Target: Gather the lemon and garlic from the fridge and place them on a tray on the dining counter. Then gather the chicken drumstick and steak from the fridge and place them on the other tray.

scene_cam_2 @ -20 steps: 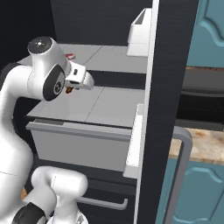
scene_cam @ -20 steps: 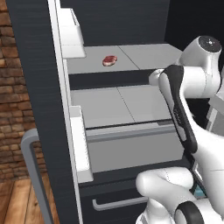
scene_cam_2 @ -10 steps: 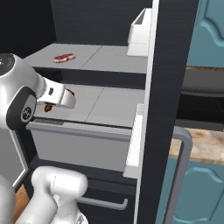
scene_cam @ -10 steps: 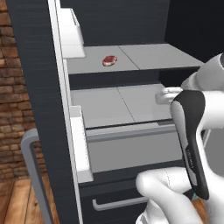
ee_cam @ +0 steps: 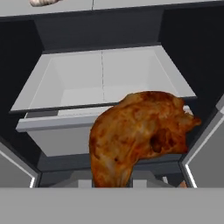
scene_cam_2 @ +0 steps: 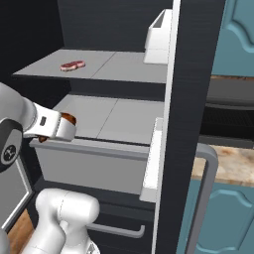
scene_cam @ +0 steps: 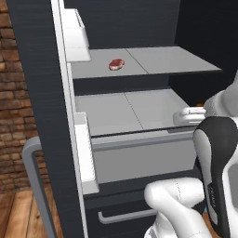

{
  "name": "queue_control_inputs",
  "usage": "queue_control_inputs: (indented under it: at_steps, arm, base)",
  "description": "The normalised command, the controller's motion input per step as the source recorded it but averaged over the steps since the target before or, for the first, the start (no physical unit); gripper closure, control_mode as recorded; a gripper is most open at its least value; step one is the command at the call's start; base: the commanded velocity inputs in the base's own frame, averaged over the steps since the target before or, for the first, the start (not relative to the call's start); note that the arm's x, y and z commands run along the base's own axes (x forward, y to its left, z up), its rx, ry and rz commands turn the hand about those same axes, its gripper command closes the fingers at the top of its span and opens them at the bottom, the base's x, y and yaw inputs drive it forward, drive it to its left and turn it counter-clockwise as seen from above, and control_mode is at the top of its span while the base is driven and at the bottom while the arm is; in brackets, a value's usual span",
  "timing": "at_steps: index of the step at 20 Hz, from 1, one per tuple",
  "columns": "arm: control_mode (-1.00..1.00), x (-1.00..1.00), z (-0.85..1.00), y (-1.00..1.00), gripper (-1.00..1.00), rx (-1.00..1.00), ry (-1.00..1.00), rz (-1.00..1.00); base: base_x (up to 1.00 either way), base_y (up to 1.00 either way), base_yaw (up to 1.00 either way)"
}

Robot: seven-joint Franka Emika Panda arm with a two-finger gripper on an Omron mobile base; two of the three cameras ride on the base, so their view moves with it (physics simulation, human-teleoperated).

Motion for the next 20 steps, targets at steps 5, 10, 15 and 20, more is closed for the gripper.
queue_control_inputs:
  at_steps: [5, 10, 15, 20]
  arm:
    - [1.0, -0.04, -0.01, 0.0, 1.0, 0.0, 0.0, 0.0]
    - [1.0, 0.0, 0.0, 0.0, 1.0, 0.0, 0.0, 0.0]
    - [1.0, 0.0, 0.0, 0.0, 1.0, 0.0, 0.0, 0.0]
    - [1.0, 0.0, 0.0, 0.0, 1.0, 0.0, 0.0, 0.0]
  base:
    - [-0.38, 0.0, -0.03]
    - [-0.71, 0.16, -0.1]
    - [-0.91, 0.27, -0.18]
    - [-0.74, 0.52, -0.25]
